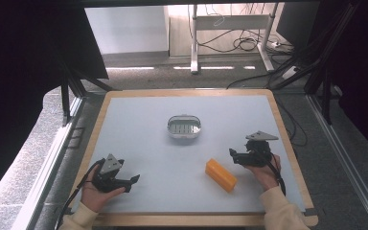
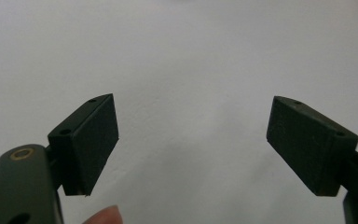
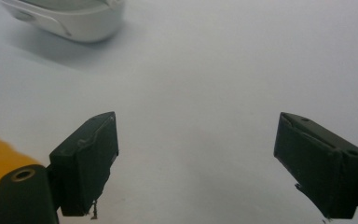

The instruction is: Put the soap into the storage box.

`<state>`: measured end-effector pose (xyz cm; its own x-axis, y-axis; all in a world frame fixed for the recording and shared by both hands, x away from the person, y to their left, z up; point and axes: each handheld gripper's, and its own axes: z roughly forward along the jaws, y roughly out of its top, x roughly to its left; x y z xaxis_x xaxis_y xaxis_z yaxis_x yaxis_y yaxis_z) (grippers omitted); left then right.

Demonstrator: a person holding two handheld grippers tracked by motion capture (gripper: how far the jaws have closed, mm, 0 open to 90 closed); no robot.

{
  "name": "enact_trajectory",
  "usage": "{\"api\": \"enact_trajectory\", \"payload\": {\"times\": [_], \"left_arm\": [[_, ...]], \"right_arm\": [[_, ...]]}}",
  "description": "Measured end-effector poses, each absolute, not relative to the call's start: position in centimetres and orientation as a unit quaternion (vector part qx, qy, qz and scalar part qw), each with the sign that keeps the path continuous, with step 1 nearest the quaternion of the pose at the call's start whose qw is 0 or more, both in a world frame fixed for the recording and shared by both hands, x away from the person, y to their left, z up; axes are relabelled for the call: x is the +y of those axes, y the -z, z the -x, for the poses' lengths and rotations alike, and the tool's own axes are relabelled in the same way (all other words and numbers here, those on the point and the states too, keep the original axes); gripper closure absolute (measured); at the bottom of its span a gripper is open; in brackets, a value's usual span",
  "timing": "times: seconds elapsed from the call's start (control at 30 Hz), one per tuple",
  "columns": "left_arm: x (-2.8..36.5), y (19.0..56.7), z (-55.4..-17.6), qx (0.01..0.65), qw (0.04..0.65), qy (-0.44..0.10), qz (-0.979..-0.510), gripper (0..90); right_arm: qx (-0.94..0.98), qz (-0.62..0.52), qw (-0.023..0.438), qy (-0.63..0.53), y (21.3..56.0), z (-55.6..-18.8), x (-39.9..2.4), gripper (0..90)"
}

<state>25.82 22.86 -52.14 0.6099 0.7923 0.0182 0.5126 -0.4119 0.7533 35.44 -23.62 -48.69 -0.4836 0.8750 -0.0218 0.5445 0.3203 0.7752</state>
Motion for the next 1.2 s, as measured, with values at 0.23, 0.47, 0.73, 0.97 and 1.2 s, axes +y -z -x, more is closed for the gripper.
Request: {"api": "enact_trajectory", "payload": {"times": [0.23, 0.47, 0.73, 0.97, 1.2], "left_arm": [[22.7, 52.3, -26.0, 0.393, 0.357, -0.192, -0.826, 16.4], [22.7, 52.0, -25.6, 0.387, 0.363, -0.188, -0.827, 16.4], [22.7, 52.0, -25.5, 0.387, 0.362, -0.185, -0.828, 16.4], [22.8, 52.0, -25.7, 0.387, 0.365, -0.183, -0.827, 16.4], [22.9, 52.0, -25.7, 0.387, 0.364, -0.183, -0.827, 16.4]], "right_arm": [[0.8, -0.433, 0.205, -0.361, 48.2, -34.8, -23.4, 13.9], [0.813, -0.425, 0.194, -0.347, 48.0, -34.0, -22.9, 13.2], [0.809, -0.426, 0.189, -0.359, 47.6, -33.6, -23.5, 15.0], [0.808, -0.42, 0.191, -0.367, 47.4, -33.4, -23.7, 16.7], [0.808, -0.416, 0.192, -0.37, 46.9, -33.3, -23.8, 17.4]]}}
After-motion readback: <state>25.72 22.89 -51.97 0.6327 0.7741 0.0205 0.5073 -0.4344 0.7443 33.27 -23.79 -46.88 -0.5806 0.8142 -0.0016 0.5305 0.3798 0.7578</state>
